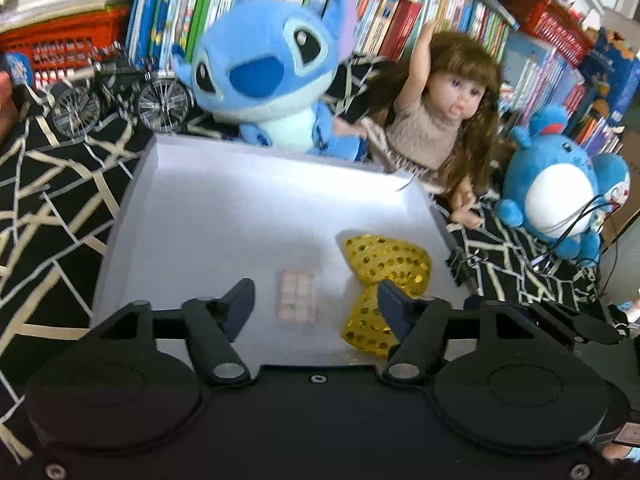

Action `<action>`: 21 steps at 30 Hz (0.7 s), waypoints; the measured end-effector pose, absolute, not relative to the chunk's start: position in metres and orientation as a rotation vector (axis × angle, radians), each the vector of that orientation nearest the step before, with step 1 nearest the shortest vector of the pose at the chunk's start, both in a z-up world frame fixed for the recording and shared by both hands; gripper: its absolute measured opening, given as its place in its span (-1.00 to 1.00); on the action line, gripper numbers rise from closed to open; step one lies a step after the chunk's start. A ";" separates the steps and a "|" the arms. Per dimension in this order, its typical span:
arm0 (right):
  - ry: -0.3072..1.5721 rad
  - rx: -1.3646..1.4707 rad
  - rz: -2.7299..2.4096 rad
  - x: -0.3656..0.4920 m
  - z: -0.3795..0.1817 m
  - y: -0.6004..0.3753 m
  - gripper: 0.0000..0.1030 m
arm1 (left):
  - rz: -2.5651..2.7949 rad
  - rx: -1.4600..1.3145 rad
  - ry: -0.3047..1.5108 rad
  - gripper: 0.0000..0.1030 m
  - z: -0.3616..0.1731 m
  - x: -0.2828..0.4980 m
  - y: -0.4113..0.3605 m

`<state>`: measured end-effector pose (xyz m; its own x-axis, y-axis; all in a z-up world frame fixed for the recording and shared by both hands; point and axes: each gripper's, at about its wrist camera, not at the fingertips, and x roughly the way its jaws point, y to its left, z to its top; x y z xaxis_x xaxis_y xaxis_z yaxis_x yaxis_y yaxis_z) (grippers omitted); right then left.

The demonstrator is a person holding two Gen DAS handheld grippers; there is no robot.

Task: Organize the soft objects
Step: 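Withdraw both tools from the box back toward the pile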

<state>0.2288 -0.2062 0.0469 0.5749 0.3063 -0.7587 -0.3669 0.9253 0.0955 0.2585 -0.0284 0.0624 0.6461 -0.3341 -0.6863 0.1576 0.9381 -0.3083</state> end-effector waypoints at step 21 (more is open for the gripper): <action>0.623 -0.087 0.351 0.109 0.082 -0.222 1.00 | -0.319 -0.191 0.609 0.68 0.091 0.125 -0.014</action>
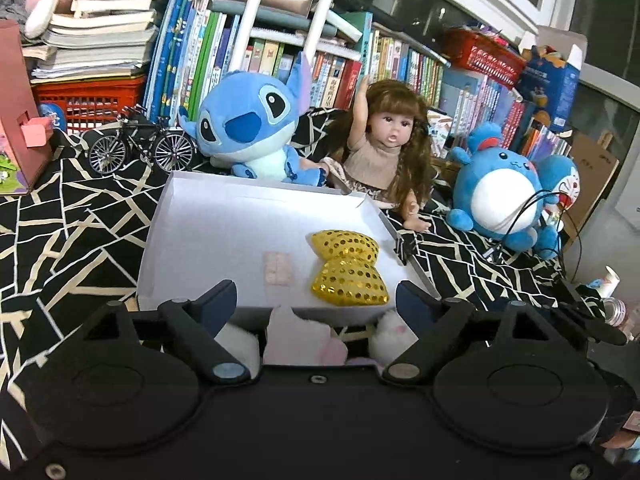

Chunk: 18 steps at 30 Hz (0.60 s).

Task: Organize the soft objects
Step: 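Withdraw both tools from the box back toward the pile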

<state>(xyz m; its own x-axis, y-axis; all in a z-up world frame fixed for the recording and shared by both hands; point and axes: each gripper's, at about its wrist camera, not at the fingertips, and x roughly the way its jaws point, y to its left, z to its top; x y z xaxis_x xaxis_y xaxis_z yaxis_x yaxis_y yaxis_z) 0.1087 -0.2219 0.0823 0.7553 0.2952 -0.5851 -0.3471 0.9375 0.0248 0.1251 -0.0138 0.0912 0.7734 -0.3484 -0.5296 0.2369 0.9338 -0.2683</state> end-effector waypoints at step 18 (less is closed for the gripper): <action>0.539 -0.110 0.242 0.040 0.066 -0.233 1.00 | -0.240 -0.090 0.531 0.77 0.052 0.043 -0.001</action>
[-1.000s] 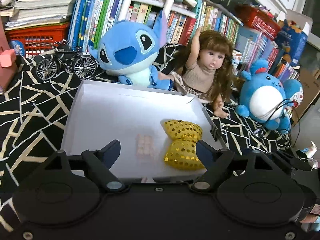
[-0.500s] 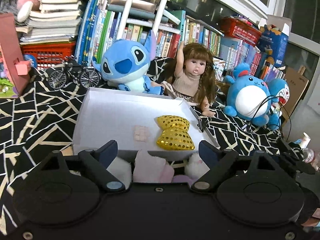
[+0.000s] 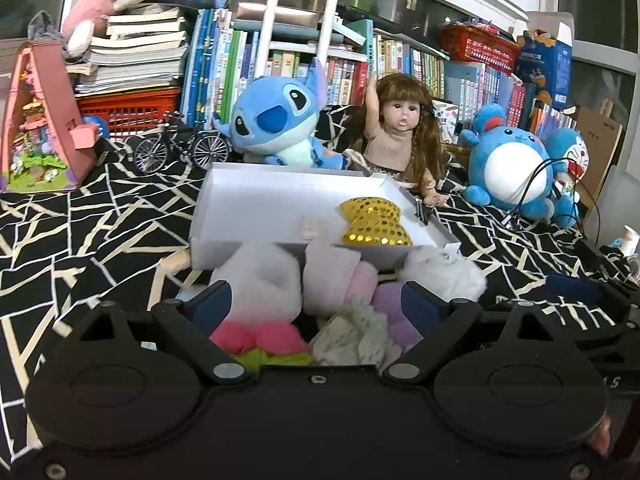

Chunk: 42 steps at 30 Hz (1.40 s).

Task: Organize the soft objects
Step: 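Withdraw both tools from the box back toward the pile, then grasp the blue floral pouch with the right tool while the left tool grasps the green scrunchie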

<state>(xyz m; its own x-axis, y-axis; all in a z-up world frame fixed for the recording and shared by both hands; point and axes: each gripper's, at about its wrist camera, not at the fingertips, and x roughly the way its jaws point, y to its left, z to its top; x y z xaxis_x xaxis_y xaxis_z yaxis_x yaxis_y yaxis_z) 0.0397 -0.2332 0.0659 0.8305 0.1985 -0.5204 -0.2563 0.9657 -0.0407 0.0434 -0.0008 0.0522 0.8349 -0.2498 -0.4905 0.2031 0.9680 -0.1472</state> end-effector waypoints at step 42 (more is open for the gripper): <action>0.624 -0.138 0.115 0.032 0.032 -0.242 1.00 | -0.110 -0.021 0.495 0.79 0.017 -0.006 0.026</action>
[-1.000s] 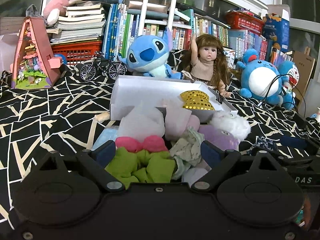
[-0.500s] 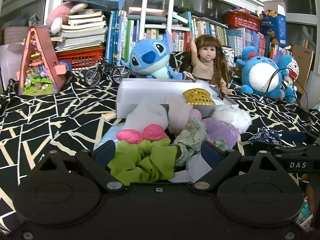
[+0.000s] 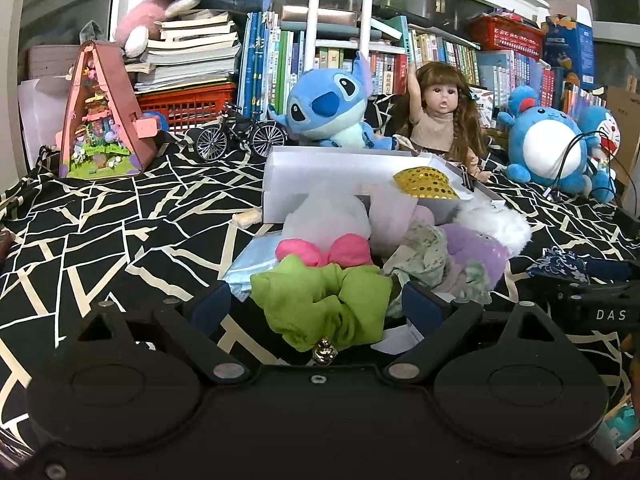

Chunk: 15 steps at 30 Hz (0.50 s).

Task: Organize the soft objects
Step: 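Grasp the blue floral pouch with the right tool while the left tool grasps the green scrunchie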

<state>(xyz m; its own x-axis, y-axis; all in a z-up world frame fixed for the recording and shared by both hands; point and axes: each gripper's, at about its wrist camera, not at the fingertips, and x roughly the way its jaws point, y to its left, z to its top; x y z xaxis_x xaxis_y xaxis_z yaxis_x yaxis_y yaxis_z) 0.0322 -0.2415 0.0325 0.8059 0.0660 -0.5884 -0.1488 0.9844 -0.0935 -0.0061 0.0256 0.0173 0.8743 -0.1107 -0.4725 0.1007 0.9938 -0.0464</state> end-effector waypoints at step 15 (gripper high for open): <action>0.650 -0.168 0.085 0.047 0.027 -0.237 1.00 | -0.080 -0.025 0.518 0.79 0.008 0.004 0.023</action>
<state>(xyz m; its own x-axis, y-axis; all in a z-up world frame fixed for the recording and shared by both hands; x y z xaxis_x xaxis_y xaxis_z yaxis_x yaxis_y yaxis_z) 0.0469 -0.2369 0.0271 0.7929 0.0265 -0.6088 -0.1314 0.9830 -0.1283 0.0040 0.0226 0.0082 0.8655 -0.0827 -0.4940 0.0703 0.9966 -0.0437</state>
